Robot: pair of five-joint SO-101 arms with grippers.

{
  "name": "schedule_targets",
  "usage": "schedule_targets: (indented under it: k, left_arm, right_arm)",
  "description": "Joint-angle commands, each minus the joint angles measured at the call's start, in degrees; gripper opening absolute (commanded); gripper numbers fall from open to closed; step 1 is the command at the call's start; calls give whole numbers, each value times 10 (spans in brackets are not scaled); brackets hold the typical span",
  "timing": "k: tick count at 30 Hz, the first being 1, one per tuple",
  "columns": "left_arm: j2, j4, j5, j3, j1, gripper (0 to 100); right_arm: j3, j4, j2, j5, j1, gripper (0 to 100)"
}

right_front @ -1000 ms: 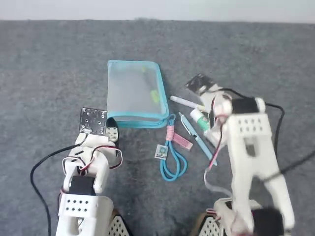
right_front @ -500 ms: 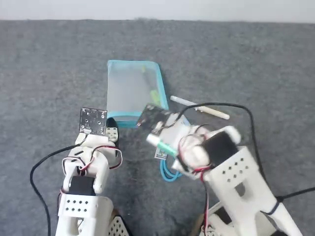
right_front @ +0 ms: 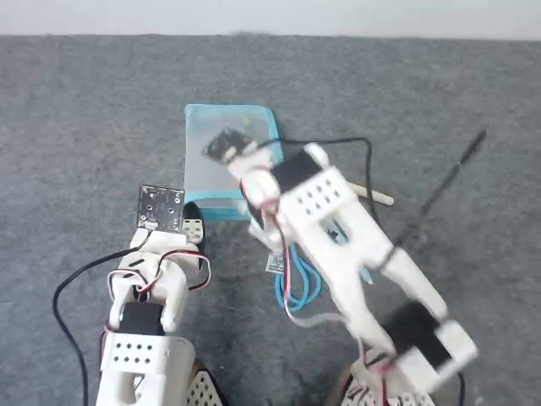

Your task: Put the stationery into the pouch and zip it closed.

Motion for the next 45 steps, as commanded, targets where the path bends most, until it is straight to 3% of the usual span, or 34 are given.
schedule_targets:
  k: [1,7,13,18,26,31,38,45]
  left_arm:
    - [8,-9,11,-34,-1,12]
    - [8,-10,11,-32,-1,12]
    - [8,-10,11,-32,-1,12]
    - [8,-8,8,-30,22,12]
    - [8,-10,9,-27,25,12]
    - [8,-10,11,-29,8,12]
    - [8,-11,11,-29,13,12]
    - [8,-11,11,-28,13,12]
  right_arm:
    - [-137,17,76,-55,38,7]
    - [-331,87,196,-116,51,25]
    - [-408,108,225,-124,19,227]
    - [-408,108,223,-90,1,229]
    - [-404,109,155,-75,39,227]
    - [-360,109,86,55,125,226]
    - [-165,75,75,421,289,227]
    - [9,-113,75,509,364,228]
